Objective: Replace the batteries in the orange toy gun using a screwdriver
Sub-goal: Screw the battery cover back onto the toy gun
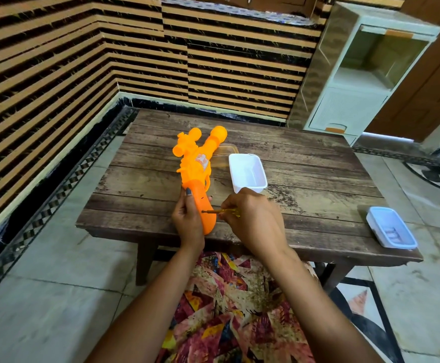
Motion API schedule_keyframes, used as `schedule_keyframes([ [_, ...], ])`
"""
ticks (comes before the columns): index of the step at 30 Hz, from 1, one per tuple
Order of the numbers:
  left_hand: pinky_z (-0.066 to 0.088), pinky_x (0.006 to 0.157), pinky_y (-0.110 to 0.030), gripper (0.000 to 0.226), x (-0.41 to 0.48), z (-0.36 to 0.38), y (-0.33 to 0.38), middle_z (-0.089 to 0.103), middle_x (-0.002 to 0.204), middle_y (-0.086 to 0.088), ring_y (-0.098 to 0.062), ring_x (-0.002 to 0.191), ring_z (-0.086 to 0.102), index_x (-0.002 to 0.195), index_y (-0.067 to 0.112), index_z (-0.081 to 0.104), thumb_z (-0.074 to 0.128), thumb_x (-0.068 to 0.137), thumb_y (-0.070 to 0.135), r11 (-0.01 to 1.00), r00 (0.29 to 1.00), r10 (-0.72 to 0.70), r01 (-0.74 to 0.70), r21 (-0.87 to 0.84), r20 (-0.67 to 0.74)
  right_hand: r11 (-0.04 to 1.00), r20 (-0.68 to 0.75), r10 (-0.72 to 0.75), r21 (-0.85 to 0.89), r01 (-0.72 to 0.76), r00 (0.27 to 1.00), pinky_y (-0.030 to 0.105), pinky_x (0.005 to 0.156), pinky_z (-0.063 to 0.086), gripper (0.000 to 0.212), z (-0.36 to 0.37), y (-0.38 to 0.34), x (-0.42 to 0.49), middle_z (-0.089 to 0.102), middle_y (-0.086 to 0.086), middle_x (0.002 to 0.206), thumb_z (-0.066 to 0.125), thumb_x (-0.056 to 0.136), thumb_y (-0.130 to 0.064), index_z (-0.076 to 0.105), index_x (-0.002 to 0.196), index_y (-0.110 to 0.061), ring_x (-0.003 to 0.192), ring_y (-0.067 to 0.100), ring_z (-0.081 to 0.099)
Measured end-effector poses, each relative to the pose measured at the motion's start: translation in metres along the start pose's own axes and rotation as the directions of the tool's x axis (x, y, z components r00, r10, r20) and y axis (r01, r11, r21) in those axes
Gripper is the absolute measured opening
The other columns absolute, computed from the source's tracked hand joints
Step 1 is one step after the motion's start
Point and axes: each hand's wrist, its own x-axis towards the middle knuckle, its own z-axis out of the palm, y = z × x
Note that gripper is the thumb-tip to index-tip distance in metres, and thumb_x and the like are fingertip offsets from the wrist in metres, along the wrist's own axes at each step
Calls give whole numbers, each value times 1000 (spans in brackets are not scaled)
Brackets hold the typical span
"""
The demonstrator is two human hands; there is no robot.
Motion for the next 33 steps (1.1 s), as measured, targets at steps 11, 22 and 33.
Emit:
schedule_keyframes([
  [11,53,77,-46,34,1,-1,-5,66,96,-27,-26,75,66,118,-2,56,42,98,21,996,997,79,-80,47,22,990,107,102,84,-111,989,25,62,36,20,-3,2,11,66,6,90,74,75,-27,66,92,-18,84,25,61],
  [22,52,73,-46,38,3,-1,-7,71,78,-12,-24,72,67,116,3,60,49,94,32,997,998,58,-58,51,-6,966,287,136,176,-192,948,31,65,44,30,4,8,14,57,3,83,81,66,-25,61,87,-19,81,25,58],
  [33,54,70,-36,37,4,0,-8,68,83,-17,-14,69,67,120,-4,55,43,98,22,996,997,71,-72,54,14,977,273,169,80,-197,947,31,58,45,28,1,9,25,68,15,74,60,89,-31,68,81,-5,71,32,64],
])
